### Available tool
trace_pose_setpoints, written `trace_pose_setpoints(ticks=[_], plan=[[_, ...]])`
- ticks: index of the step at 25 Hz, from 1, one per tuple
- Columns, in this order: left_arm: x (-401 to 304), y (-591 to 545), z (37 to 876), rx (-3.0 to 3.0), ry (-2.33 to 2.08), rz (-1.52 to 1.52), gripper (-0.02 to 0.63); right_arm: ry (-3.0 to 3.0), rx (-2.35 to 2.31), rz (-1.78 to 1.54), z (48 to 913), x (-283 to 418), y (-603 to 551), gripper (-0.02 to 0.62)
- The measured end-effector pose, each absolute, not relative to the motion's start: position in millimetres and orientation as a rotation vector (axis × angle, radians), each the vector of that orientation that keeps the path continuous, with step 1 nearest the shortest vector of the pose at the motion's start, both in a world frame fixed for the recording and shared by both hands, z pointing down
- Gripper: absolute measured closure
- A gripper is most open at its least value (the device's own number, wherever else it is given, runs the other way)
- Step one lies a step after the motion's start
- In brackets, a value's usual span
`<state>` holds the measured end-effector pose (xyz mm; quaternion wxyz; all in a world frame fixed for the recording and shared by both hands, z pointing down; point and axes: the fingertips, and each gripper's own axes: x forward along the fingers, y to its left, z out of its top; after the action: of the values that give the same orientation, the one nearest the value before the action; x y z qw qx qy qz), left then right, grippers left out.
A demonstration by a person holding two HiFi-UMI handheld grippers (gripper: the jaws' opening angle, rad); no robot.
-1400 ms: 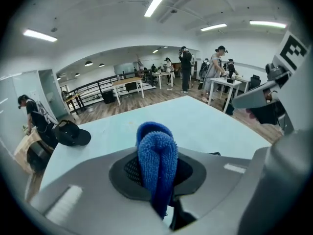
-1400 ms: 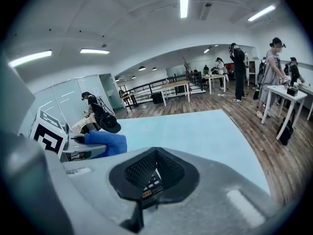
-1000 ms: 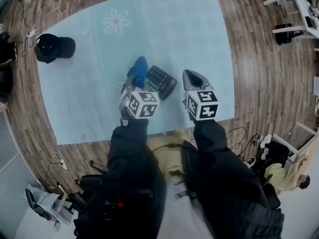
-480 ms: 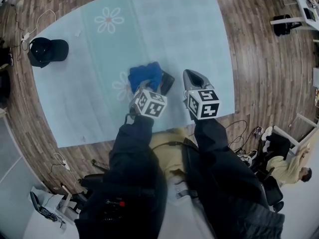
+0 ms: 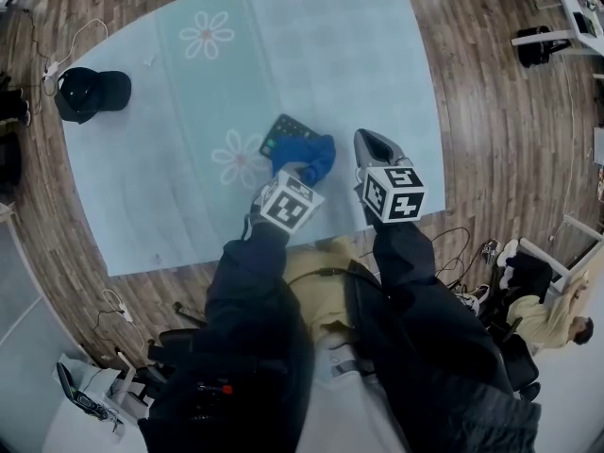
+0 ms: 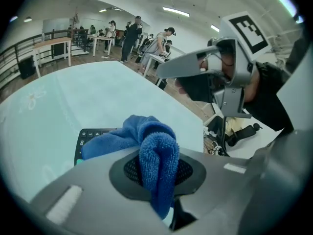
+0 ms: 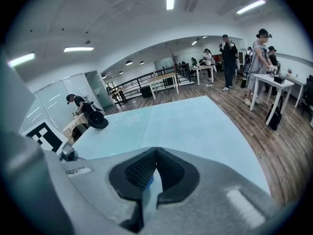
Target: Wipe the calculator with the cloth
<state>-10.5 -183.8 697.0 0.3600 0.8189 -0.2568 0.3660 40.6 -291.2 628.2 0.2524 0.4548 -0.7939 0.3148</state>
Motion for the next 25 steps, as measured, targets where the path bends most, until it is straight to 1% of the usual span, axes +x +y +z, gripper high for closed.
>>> trace_pose_setpoints(ticks=[6,10,13,20,23,25], plan=[[-7.6,-187.9,636.5,2.196,-0.577,0.799,0.551,-2.178,1.290,0.877,618.1,54.7,-295.1,0.595],[-33.4,-212.8,606.7,2.210,-0.725,0.717,0.549,-2.190,1.302,0.873,613.1,53.2,-296.0,0.595],[-60.0,-234.2,595.4,2.214,-0.892,0.713,0.549,-2.191,1.300,0.873,612.0,51.9,-293.2,0.595],[-136.0,-267.9,614.9,2.112,-1.332,0.973,0.549,-2.176,1.322,0.876,610.7,56.4,-287.4,0.596],[-145.9,-269.4,646.1,2.044,-1.385,1.159,0.549,-2.164,1.332,0.877,612.4,59.9,-286.4,0.595],[-139.5,-264.1,675.0,2.017,-1.326,1.251,0.551,-2.159,1.334,0.872,612.5,59.5,-285.7,0.595]])
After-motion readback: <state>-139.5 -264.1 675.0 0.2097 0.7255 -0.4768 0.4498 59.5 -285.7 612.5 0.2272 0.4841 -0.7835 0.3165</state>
